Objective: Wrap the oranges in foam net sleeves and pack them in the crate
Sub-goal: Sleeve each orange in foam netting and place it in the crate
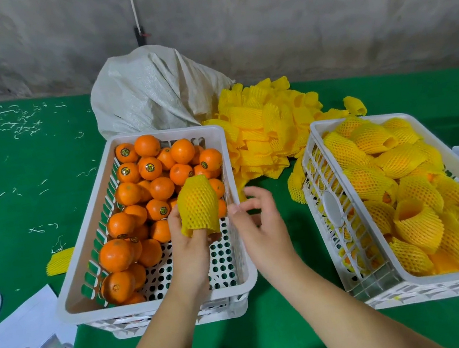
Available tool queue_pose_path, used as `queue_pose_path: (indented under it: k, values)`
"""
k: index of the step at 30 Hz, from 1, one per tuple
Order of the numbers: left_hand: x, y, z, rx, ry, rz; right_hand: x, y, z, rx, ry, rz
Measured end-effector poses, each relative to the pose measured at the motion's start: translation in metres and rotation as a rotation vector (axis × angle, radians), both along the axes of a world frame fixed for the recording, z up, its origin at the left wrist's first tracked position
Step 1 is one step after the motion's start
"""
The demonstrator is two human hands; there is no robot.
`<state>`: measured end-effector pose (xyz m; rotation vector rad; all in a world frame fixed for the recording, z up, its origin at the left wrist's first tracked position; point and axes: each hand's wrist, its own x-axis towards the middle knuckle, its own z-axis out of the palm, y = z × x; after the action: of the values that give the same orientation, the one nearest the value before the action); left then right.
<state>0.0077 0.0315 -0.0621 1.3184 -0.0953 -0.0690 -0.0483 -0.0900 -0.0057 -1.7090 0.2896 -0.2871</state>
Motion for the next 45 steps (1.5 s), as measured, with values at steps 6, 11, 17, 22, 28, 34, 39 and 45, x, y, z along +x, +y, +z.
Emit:
queue_pose_path:
  k: [6, 11, 17, 22, 28, 34, 39, 45]
  values:
    - [-0.018, -0.010, -0.004, 0.520, -0.299, -0.399, 0.011, -0.005, -0.011, 0.340, 0.172, 0.038]
    - [-0.021, -0.007, 0.004, 0.564, -0.244, -0.533, 0.000, -0.023, -0.027, 0.278, 0.107, -0.084]
    - [-0.014, -0.004, -0.006, 0.685, -0.251, -0.298, -0.004, -0.097, -0.007, 0.307, 0.069, -0.369]
    - [-0.007, -0.010, -0.011, 0.608, -0.042, -0.274, -0.030, -0.201, 0.029, 0.566, -0.060, -0.550]
    - [-0.004, -0.016, -0.013, 0.540, 0.032, -0.257, -0.088, -0.304, 0.048, 0.038, -0.086, -0.849]
    - [-0.002, -0.018, -0.013, 0.528, 0.108, -0.241, -0.103, -0.344, 0.033, -0.340, 0.255, -0.945]
    - [0.001, -0.017, -0.016, 0.502, 0.159, -0.191, -0.083, -0.342, 0.007, -0.588, 0.447, -0.874]
    - [-0.001, -0.018, -0.013, 0.440, 0.195, -0.181, -0.076, -0.348, 0.002, -0.709, 0.331, -0.810]
